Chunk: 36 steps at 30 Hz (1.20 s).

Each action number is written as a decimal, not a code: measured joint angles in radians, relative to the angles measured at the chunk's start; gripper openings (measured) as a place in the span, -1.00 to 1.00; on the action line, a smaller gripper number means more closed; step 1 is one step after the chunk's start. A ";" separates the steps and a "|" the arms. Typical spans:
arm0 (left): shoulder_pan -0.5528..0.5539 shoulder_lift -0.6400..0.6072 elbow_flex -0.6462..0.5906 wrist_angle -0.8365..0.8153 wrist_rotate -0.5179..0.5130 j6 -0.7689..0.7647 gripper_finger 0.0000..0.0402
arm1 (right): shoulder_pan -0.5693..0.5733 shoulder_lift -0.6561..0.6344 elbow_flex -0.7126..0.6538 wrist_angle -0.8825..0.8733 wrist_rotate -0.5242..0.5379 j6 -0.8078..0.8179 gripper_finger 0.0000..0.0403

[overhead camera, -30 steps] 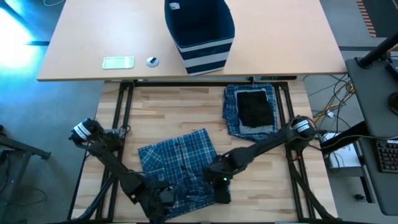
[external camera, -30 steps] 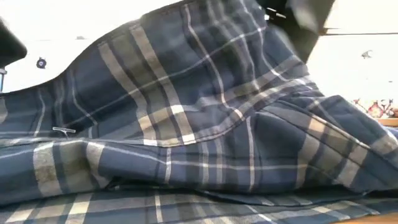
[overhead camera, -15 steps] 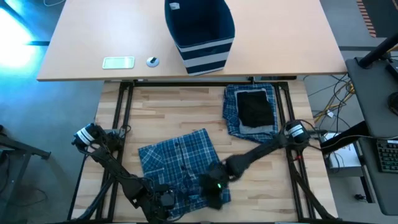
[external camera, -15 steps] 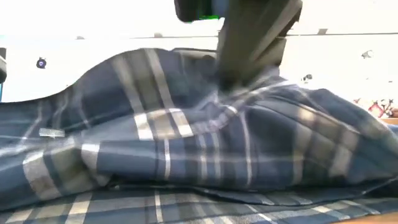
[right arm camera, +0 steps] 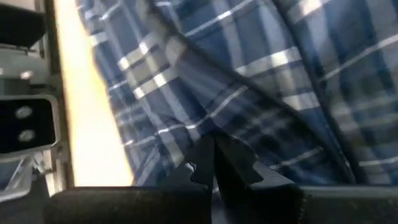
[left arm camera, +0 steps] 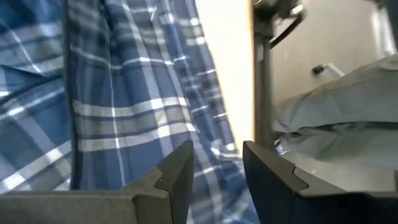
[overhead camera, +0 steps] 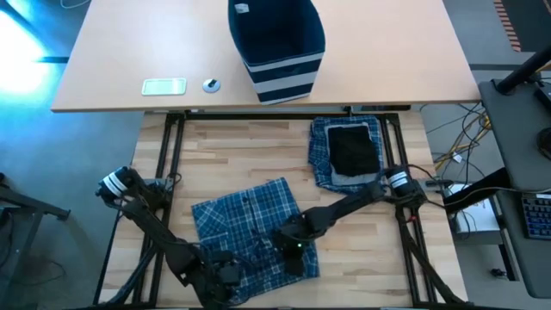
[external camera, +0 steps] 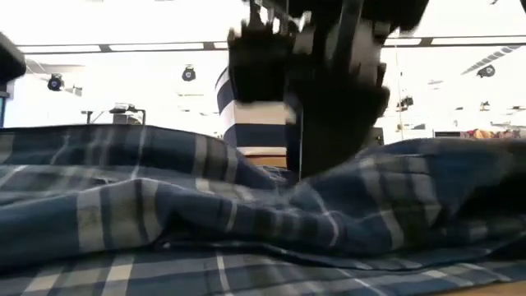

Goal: Fold Laundry from Bin
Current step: Fold the blue patterned long sleeve

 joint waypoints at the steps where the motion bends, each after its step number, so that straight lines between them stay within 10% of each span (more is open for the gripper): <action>1: 0.000 -0.015 0.000 -0.003 0.000 0.000 -0.39 | 0.006 -0.012 0.003 -0.009 0.000 -0.004 -0.96; 29: -0.039 0.019 0.102 -0.115 0.019 0.091 -0.38 | 0.103 -0.073 0.015 0.001 -0.117 -0.048 -0.96; 36: -0.042 0.029 -0.033 0.060 -0.006 -0.063 -0.38 | 0.100 0.025 -0.014 -0.001 -0.101 -0.008 -0.96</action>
